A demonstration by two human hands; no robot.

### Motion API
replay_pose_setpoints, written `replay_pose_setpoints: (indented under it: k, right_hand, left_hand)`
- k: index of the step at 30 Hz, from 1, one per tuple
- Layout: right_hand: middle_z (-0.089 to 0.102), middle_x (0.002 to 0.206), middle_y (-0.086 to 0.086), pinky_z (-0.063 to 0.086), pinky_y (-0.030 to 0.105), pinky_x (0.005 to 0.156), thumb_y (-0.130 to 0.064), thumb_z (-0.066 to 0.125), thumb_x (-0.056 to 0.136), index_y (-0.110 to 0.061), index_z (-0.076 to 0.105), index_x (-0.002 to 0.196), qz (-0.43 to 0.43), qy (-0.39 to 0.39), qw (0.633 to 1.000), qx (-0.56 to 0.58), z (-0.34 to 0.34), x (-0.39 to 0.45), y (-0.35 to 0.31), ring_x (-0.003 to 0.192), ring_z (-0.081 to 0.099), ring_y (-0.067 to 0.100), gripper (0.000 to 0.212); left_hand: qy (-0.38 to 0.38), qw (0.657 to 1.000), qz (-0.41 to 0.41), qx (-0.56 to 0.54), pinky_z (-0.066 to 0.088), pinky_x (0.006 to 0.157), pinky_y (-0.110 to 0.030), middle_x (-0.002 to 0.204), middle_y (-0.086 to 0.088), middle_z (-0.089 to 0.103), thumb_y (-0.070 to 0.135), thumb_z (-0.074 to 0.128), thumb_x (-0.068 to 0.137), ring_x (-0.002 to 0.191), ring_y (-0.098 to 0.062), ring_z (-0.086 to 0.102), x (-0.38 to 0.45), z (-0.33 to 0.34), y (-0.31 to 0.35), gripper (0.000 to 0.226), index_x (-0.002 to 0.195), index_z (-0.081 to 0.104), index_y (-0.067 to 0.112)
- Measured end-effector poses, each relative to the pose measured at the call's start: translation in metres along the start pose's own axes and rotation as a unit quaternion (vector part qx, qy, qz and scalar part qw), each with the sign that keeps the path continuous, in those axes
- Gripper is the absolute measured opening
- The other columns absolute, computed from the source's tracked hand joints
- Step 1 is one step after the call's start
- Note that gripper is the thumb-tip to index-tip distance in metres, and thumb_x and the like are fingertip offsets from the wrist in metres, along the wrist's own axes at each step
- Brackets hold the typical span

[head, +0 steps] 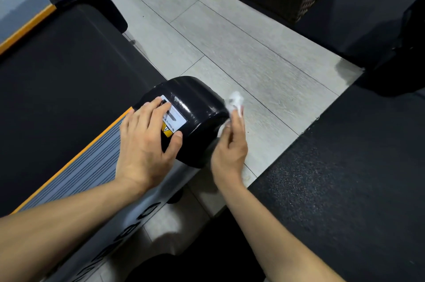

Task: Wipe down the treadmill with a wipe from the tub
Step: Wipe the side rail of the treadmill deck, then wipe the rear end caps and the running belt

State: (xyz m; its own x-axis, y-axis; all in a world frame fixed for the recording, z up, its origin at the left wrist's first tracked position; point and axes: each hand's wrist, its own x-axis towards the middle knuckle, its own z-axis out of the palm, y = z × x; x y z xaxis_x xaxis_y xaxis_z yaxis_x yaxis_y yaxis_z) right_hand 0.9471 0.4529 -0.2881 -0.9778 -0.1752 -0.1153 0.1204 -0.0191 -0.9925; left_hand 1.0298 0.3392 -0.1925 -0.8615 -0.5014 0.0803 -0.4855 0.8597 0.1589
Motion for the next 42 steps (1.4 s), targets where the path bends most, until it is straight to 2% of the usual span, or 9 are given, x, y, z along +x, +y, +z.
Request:
replay_pose_setpoints:
  k: [3,7,9,12,15,18,23,28,42]
  right_hand:
    - [0.026,0.164,-0.002,0.017,0.025,0.124,0.003,0.040,0.106,-0.013,0.045,0.151,-0.140,-0.054,0.988,-0.033,0.007,-0.011,-0.012,0.155,0.016,0.015,0.048]
    - [0.036,0.160,-0.007,0.024,0.005,0.111,-0.010,0.035,0.109,-0.022,0.038,0.154,0.037,0.025,0.992,-0.118,0.002,0.005,0.013,0.148,0.032,0.008,0.046]
    - [0.066,0.120,-0.003,0.039,-0.003,0.082,-0.014,0.037,0.109,-0.028,0.050,0.144,0.127,0.012,0.982,-0.142,0.003,0.009,0.025,0.105,0.063,-0.005,0.040]
    - [0.038,0.047,-0.009,0.033,0.012,0.040,-0.032,0.053,0.103,-0.012,0.056,0.075,0.333,0.051,0.942,-0.011,0.003,0.005,0.025,0.036,0.036,0.002,0.035]
    - [0.064,0.078,0.002,0.043,0.018,0.057,-0.019,0.051,0.101,-0.020,0.059,0.094,0.351,-0.061,0.929,-0.100,0.005,-0.012,0.005,0.060,0.053,0.007,0.010]
    - [0.069,0.110,0.006,0.055,0.028,0.082,-0.010,0.051,0.096,-0.018,0.061,0.125,0.276,-0.096,0.945,-0.144,-0.008,-0.023,-0.004,0.091,0.067,0.021,0.032]
    - [0.062,0.078,0.000,0.044,0.031,0.066,-0.014,0.051,0.097,-0.018,0.067,0.104,0.058,-0.190,0.926,-0.322,-0.053,-0.014,-0.026,0.069,0.056,0.018,0.018]
    - [0.056,0.125,-0.006,0.054,0.037,0.075,-0.016,0.058,0.096,-0.029,0.068,0.121,-0.096,-0.237,0.846,-0.468,-0.093,0.002,-0.075,0.094,0.065,0.021,0.030]
    - [0.061,0.116,-0.006,0.056,0.042,0.066,-0.009,0.061,0.093,-0.023,0.064,0.118,-0.174,-0.217,0.826,-0.490,-0.129,0.006,-0.404,0.098,0.061,0.021,0.029]
  left_hand:
    - [-0.001,1.000,-0.001,0.002,0.016,0.124,-0.050,0.155,-0.004,0.043,0.046,0.039,0.094,0.144,-0.027,0.038,0.001,0.001,0.000,0.062,0.146,0.046,0.014]
    - [-0.004,1.000,-0.001,0.004,0.014,0.125,-0.048,0.155,-0.003,0.042,0.047,0.038,0.094,0.144,-0.025,0.036,0.001,0.000,-0.001,0.062,0.147,0.046,0.015]
    - [-0.004,1.000,0.002,0.001,0.015,0.125,-0.048,0.155,-0.003,0.043,0.047,0.039,0.094,0.143,-0.025,0.037,0.001,0.000,-0.001,0.061,0.146,0.046,0.015]
    - [0.005,1.000,0.007,0.004,0.019,0.123,-0.051,0.153,-0.004,0.045,0.045,0.041,0.094,0.141,-0.025,0.040,0.002,0.000,-0.001,0.059,0.145,0.048,0.014]
    - [0.022,1.000,0.013,-0.002,0.023,0.121,-0.053,0.150,-0.006,0.048,0.043,0.043,0.094,0.138,-0.027,0.044,0.001,0.000,-0.001,0.057,0.142,0.051,0.012]
    - [0.027,1.000,0.015,-0.002,0.023,0.121,-0.053,0.149,-0.006,0.049,0.043,0.042,0.095,0.136,-0.027,0.045,-0.001,0.000,-0.002,0.056,0.140,0.052,0.012]
    - [0.032,0.999,0.014,-0.003,0.022,0.122,-0.050,0.146,-0.006,0.051,0.042,0.043,0.094,0.134,-0.026,0.046,0.001,-0.004,-0.001,0.054,0.138,0.054,0.013]
    - [0.006,1.000,0.022,0.001,0.028,0.119,-0.054,0.147,-0.013,0.054,0.034,0.039,0.097,0.134,-0.033,0.050,-0.004,-0.009,-0.005,0.052,0.138,0.058,0.008]
    - [-0.085,0.992,0.099,-0.004,0.041,0.109,-0.053,0.131,-0.007,0.061,0.026,0.037,0.092,0.123,-0.031,0.057,0.002,-0.288,0.104,0.040,0.121,0.064,0.017]
